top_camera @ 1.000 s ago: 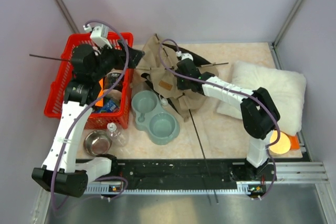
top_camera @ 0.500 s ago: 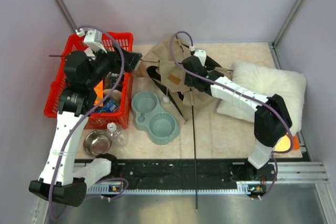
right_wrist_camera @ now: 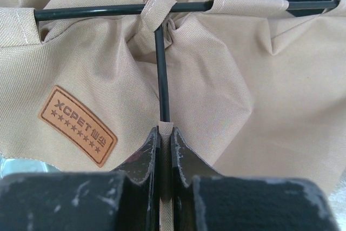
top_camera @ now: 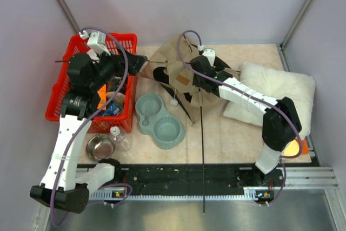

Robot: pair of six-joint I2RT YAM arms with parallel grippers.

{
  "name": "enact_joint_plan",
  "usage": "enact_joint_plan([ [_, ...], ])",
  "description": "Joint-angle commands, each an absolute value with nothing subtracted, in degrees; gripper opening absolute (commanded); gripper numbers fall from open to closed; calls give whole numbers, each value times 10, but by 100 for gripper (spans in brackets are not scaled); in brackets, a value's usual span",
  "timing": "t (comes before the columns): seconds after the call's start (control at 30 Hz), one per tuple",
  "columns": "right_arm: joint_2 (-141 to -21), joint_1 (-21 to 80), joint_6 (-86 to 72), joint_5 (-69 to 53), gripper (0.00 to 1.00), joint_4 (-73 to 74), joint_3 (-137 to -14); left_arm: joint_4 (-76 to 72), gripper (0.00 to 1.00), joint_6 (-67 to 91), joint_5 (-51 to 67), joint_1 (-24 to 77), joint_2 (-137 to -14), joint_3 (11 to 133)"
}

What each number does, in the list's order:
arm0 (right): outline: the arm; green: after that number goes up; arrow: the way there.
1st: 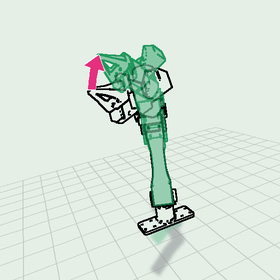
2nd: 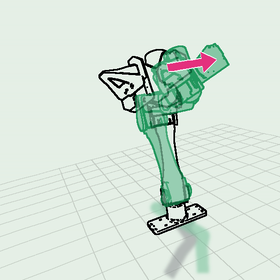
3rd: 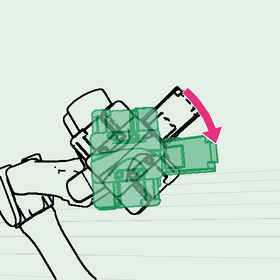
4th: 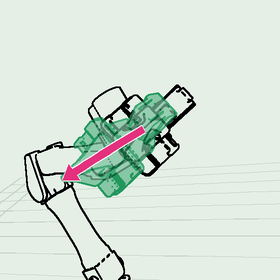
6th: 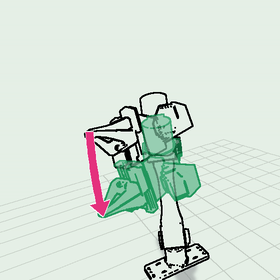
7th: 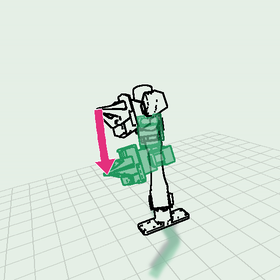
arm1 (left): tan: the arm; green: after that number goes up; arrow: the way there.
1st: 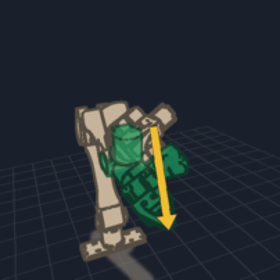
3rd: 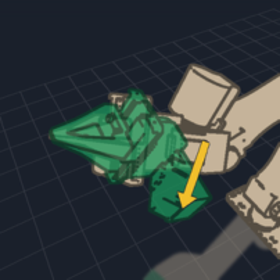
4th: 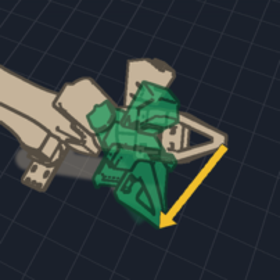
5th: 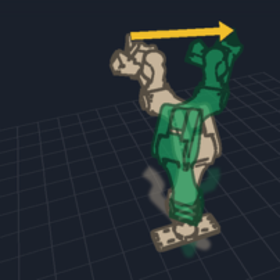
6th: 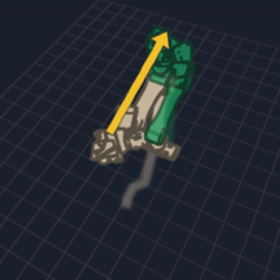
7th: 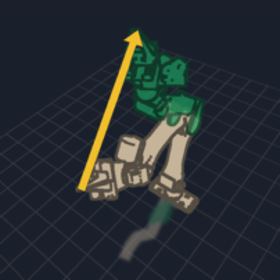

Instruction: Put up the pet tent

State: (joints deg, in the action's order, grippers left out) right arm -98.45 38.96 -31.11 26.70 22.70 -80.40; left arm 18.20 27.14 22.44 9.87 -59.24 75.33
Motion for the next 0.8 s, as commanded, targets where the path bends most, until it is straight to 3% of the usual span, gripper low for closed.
enact_joint_plan([
  [0.0, -1012, 367, -330, 245, 0, 199, -848, 161, 95, 274, 232, 99, -581, 753],
  [0.03, -1013, 367, -332, 234, 0, 209, -852, 163, 95, 272, 229, 99, -580, 754],
  [0.07, -1012, 367, -337, 222, 6, 220, -857, 167, 95, 269, 229, 99, -579, 753],
  [0.2, -981, 366, -343, 197, 53, 271, -856, 174, 95, 260, 226, 99, -577, 747],
  [0.3, -941, 364, -337, 168, 73, 304, -842, 178, 95, 258, 230, 99, -577, 741],
  [0.4, -891, 363, -316, 133, 80, 336, -816, 186, 95, 252, 239, 99, -577, 739],
  [0.5, -836, 361, -289, 66, 80, 378, -772, 202, 95, 251, 266, 99, -578, 737],
  [0.77, -660, 390, -290, -150, 79, 385, -515, 208, 95, 290, 330, 125, -572, 651],
])
